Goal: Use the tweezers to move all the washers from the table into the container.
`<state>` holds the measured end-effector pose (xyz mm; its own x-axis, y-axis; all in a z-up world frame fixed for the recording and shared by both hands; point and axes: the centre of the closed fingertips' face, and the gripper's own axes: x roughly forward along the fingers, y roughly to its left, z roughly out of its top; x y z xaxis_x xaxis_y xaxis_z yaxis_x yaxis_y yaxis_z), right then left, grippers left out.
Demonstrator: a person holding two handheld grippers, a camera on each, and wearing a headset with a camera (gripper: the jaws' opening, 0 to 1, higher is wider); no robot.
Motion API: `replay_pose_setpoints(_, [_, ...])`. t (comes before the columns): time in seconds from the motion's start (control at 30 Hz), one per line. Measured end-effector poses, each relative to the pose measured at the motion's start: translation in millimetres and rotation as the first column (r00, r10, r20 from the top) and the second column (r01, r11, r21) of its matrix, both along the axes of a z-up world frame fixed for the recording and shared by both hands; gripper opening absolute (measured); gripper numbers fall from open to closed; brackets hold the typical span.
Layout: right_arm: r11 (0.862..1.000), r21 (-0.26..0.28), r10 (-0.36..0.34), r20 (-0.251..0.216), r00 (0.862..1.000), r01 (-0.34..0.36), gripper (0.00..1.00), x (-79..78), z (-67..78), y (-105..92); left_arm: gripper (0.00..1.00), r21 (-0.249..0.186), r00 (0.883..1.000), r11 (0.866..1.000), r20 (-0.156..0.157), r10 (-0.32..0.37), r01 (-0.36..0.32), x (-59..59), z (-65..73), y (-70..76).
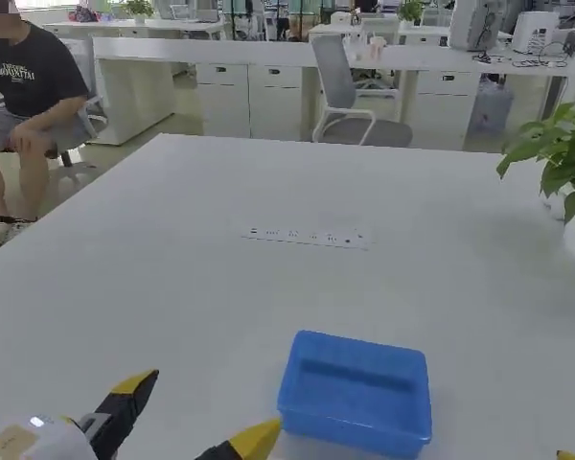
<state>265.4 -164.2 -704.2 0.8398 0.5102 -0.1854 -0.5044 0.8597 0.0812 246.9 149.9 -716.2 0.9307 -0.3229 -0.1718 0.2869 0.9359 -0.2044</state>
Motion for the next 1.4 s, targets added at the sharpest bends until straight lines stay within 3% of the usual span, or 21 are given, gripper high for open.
replay_pose_setpoints(1.4, [0.998,-0.032,-0.049,0.000,0.999,0.049,0.69,-0.1,2.7,-2.5,0.81,0.043,0.997,0.997,-0.055,-0.061,0.064,-3.5,-11.4,-10.3])
